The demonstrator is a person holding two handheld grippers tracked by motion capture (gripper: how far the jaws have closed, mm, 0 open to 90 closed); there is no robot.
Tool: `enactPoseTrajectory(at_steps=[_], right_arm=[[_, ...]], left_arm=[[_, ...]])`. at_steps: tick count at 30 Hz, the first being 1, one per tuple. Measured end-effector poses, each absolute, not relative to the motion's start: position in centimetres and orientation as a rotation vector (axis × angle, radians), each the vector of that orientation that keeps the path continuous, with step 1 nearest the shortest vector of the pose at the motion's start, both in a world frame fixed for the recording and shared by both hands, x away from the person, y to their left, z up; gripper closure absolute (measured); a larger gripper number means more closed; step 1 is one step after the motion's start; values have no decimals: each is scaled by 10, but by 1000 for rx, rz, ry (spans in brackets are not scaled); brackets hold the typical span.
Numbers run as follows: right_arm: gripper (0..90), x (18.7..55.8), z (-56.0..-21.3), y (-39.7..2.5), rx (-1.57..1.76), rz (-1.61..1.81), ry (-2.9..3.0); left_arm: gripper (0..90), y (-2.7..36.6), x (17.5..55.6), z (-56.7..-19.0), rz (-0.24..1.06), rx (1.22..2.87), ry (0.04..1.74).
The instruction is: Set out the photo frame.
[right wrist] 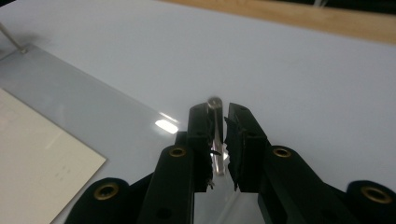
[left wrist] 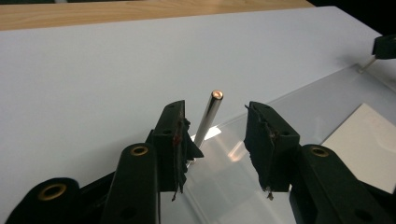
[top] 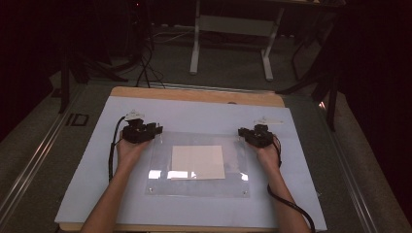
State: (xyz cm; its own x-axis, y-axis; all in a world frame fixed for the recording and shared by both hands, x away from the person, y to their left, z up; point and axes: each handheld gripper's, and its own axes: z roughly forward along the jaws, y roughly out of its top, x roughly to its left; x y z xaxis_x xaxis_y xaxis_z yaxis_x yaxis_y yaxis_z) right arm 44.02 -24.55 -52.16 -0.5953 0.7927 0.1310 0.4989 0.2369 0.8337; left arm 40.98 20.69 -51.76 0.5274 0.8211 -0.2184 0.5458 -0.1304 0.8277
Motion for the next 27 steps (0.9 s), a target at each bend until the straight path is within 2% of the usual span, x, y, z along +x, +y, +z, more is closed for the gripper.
enactPoseTrajectory(at_steps=[8, 16, 21, 27], right_arm=[[841, 438, -518, -240, 1156, 1256, 2163], [842, 438, -519, -242, 1162, 1278, 2172], [836, 440, -520, -244, 1190, 1314, 2169], [833, 442, -519, -244, 1215, 1318, 2187]], left_arm=[[689, 201, 410, -521, 437, 1790, 1114], [812, 198, 415, -527, 434, 1769, 1128], [826, 198, 415, -527, 449, 1775, 1122], [822, 200, 418, -528, 404, 1746, 1142]])
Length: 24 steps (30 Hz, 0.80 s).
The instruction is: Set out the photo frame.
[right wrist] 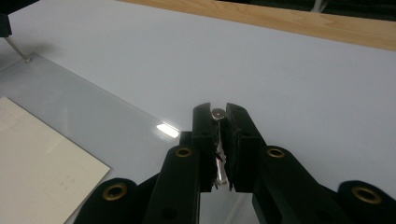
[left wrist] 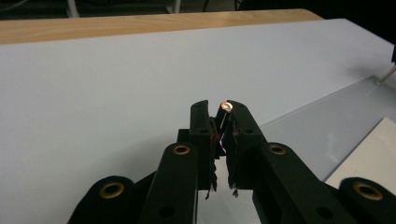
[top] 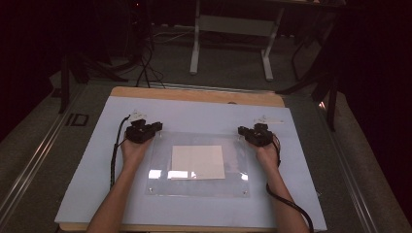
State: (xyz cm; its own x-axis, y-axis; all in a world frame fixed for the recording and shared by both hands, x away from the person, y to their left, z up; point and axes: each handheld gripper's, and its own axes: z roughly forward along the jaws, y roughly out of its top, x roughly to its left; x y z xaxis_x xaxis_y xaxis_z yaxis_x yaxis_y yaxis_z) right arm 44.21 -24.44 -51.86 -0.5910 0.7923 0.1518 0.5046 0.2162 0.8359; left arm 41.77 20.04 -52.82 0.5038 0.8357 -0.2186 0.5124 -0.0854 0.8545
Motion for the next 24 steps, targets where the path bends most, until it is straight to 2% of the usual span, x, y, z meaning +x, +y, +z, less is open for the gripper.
enactPoseTrajectory(at_steps=[24], right_arm=[[829, 457, -512, -246, 1330, 1305, 2269]], left_arm=[[807, 206, 434, -525, 241, 1739, 1220]])
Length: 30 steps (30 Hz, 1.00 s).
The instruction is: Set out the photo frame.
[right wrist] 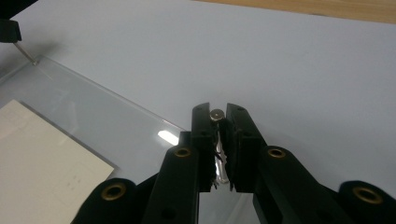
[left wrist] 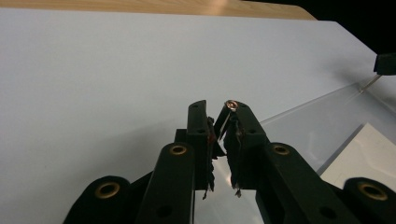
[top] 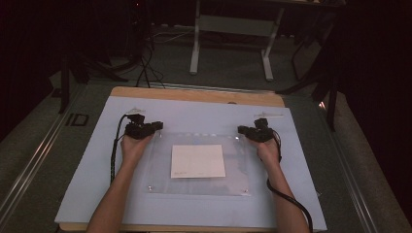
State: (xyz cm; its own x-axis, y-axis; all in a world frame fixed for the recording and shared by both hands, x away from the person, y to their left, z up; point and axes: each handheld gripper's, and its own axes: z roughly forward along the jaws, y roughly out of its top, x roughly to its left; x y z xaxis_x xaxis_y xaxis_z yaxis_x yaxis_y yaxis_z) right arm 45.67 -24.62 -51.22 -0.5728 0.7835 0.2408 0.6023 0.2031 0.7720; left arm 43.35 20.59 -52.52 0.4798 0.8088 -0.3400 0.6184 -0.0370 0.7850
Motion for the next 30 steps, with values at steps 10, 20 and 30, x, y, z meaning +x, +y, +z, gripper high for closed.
enactPoseTrajectory(at_steps=[10, 20, 30], right_arm=[[845, 470, -510, -244, 1389, 1280, 2287], [854, 486, -510, -243, 1506, 1285, 2269], [834, 490, -512, -242, 1522, 1276, 2247]], left_arm=[[820, 205, 448, -524, 183, 1735, 1272], [839, 202, 465, -527, 130, 1680, 1366], [842, 198, 470, -528, 131, 1650, 1429]])
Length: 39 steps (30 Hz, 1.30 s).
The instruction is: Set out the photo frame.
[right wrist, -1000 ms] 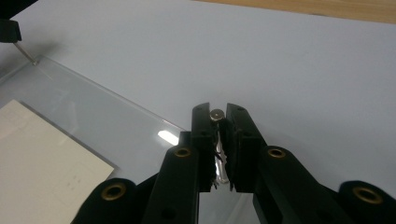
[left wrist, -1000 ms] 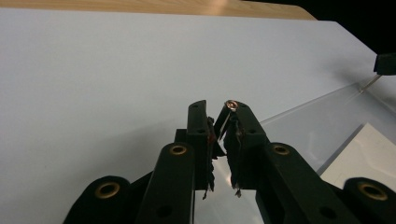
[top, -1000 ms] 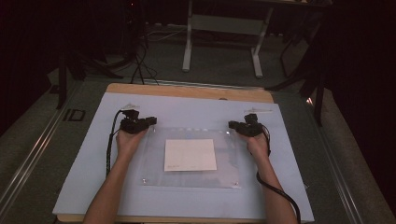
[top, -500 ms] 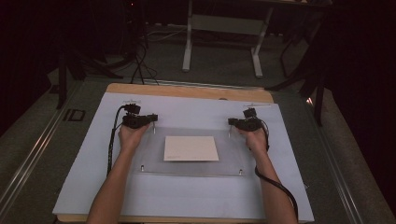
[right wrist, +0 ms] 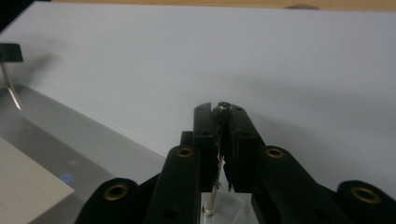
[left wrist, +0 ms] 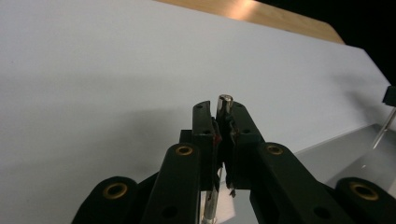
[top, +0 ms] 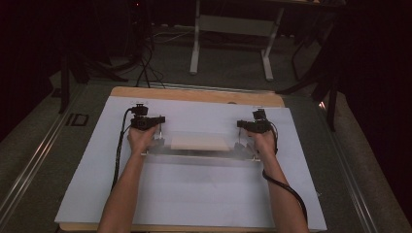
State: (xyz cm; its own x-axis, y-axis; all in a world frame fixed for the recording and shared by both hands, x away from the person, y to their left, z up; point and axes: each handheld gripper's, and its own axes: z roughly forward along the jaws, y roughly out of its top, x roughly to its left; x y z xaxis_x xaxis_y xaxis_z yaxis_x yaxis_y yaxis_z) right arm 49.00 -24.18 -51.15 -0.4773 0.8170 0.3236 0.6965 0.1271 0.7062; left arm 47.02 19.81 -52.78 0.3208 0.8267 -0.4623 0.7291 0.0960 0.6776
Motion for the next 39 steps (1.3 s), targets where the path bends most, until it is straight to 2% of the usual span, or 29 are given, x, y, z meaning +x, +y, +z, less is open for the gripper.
enactPoseTrajectory(at_steps=[16, 39], right_arm=[[706, 455, -499, -255, 1284, 1231, 2224], [675, 400, -508, -274, 1138, 1188, 2235]], left_arm=[[841, 198, 472, -528, 118, 1645, 1441], [840, 199, 473, -528, 104, 1643, 1448]])
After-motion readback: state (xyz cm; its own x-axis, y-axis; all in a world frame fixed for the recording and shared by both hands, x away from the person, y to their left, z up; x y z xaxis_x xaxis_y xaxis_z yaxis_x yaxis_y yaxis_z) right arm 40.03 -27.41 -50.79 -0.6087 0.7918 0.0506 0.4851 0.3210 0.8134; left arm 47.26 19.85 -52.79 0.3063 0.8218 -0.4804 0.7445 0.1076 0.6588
